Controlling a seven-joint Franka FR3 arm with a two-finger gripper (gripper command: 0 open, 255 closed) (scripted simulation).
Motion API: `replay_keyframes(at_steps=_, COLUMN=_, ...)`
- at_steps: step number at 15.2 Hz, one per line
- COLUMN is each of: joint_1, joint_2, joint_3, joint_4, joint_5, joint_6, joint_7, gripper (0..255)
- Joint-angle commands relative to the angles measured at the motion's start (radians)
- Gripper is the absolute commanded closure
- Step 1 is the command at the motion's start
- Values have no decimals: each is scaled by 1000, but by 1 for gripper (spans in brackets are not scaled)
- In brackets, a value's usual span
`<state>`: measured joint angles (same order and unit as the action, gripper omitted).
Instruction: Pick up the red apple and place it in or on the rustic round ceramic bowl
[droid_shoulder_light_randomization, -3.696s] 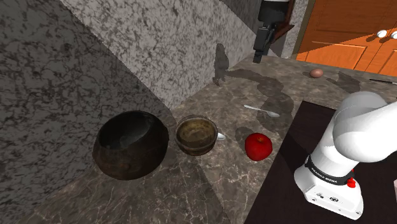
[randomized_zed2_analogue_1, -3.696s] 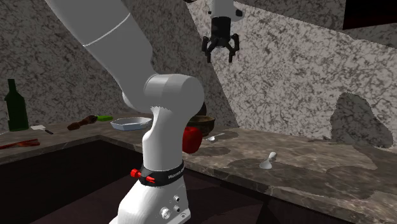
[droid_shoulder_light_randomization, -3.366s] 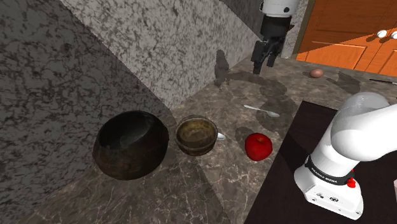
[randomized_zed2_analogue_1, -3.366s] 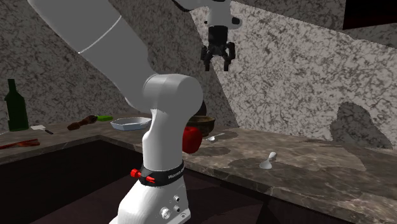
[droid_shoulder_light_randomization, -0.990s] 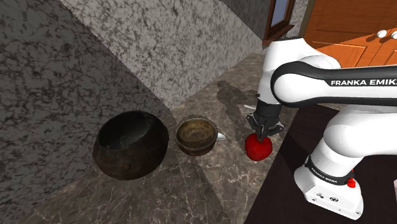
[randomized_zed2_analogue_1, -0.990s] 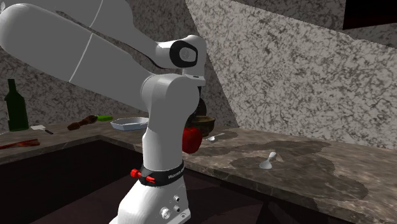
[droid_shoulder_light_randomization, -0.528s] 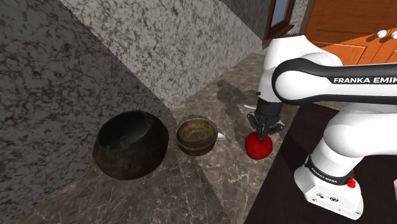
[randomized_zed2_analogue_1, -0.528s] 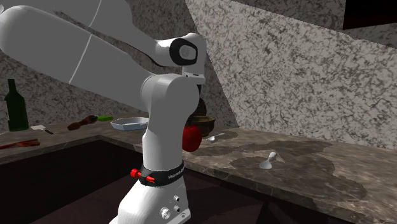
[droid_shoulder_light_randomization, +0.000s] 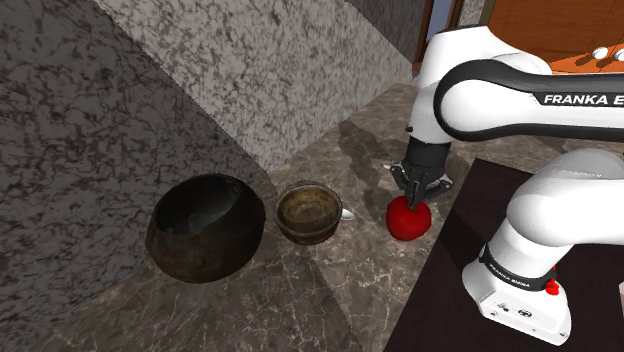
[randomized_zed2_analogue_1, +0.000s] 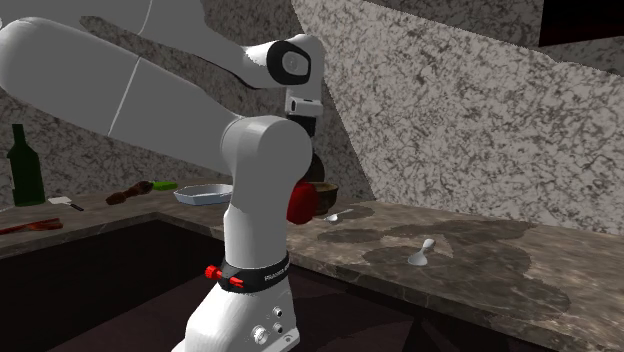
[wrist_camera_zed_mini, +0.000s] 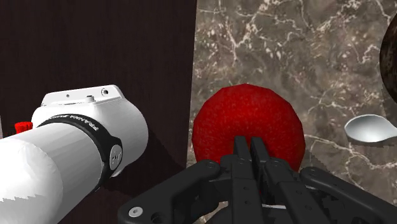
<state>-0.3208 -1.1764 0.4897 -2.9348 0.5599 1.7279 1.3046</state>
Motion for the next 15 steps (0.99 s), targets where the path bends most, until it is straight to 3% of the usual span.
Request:
replay_keyframes(at_steps=1, joint_1=-9, joint_2=-5, joint_3=-19, joint_4=27, joint_5=-20, joint_6=-31, joint_7=2, gripper=255)
replay_keyframes(at_steps=15, joint_1=-52, joint_2=11, joint_3=-106, joint_4=211, joint_5=-110, joint_6=-195, joint_7=22, gripper=255)
